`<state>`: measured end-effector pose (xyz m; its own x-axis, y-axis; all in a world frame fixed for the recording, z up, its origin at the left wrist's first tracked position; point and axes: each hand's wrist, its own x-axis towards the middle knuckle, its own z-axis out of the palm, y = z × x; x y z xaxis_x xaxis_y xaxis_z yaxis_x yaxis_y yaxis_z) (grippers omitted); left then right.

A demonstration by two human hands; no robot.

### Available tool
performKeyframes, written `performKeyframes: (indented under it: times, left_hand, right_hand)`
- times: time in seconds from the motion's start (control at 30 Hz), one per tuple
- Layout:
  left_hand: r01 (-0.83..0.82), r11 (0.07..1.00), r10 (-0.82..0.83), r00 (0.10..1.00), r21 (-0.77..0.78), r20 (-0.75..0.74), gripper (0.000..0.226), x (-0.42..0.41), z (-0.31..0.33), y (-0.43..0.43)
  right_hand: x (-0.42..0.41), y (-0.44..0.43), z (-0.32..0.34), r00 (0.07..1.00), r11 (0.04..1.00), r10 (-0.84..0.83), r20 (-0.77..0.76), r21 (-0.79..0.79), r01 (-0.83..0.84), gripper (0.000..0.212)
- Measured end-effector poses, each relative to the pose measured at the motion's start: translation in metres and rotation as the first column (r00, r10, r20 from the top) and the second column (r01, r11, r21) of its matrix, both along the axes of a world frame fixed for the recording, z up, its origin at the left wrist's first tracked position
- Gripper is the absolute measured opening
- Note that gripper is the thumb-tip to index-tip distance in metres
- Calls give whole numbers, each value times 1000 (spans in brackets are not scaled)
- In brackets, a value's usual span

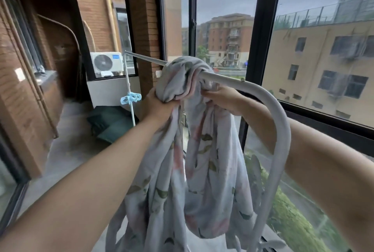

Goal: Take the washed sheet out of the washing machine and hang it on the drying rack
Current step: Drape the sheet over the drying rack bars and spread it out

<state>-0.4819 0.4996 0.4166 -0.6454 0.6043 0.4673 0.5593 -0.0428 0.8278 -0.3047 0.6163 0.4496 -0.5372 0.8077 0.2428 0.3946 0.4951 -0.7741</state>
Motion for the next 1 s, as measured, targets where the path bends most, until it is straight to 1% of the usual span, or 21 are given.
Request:
performKeyframes:
  times: [0.03, 0.07, 0.1, 0.13, 0.17, 0.27, 0.37, 0.5, 0.6, 0.73, 0.77, 0.87, 0.93, 1.0]
  left_hand:
    - [22, 1000, -22, 1000, 8, 7, 57, 4, -4, 3]
    - [38, 999, -38, 999, 13, 13, 61, 6, -6, 6]
    - [48, 999, -49, 999, 18, 20, 63, 7, -11, 9]
    - [49, 999, -49, 998, 23, 30, 65, 8, -14, 10]
    - [50, 998, -52, 998, 34, 37, 67, 9, -16, 12]
    - [69, 996, -72, 996, 49, 60, 75, 11, -21, 13]
    - [95, 995, -97, 994, 40, 54, 68, 15, -24, 11]
    - [82, 996, -84, 996, 30, 38, 81, 16, -30, 10]
    - [88, 996, -88, 995, 12, 42, 87, 14, -32, 9]
    - [94, 995, -94, 994, -12, 48, 88, 12, -32, 7]
    - [95, 995, -94, 995, -18, 44, 87, 13, -31, 6]
    - [97, 995, -96, 995, -28, 41, 84, 16, -31, 6]
    - [89, 996, -88, 995, -28, 44, 81, 17, -32, 8]
    - [77, 996, -76, 996, -39, 38, 80, 18, -32, 10]
  right_hand:
    - [-3, -2, -8, 1000, 996, 10, -21, -86, -12, 30]
    - [-4, -6, -11, 998, 992, 19, -56, -123, -26, 33]
    - [-7, -7, -16, 994, 987, 29, -102, -153, -44, 45]
    - [-9, -8, -19, 992, 988, 23, -121, -151, -41, 57]
    - [-9, -9, -22, 990, 988, 27, -141, -146, -47, 61]
    - [-4, -13, -29, 988, 989, 27, -152, -138, -48, 57]
    - [1, -16, -29, 993, 988, 24, -119, -150, -42, 54]
    - [3, -19, -29, 990, 985, 39, -132, -162, -61, 53]
    - [8, -23, -25, 985, 977, 83, -149, -183, -110, 52]
    - [19, -23, -19, 981, 962, 124, -148, -225, -156, 43]
    - [21, -22, -20, 982, 962, 119, -144, -226, -150, 45]
    - [26, -23, -27, 988, 963, 44, -146, -256, -81, 61]
    - [29, -27, -33, 990, 944, 20, -142, -322, -65, 63]
    - [33, -25, -40, 992, 919, 7, -124, -390, -55, 69]
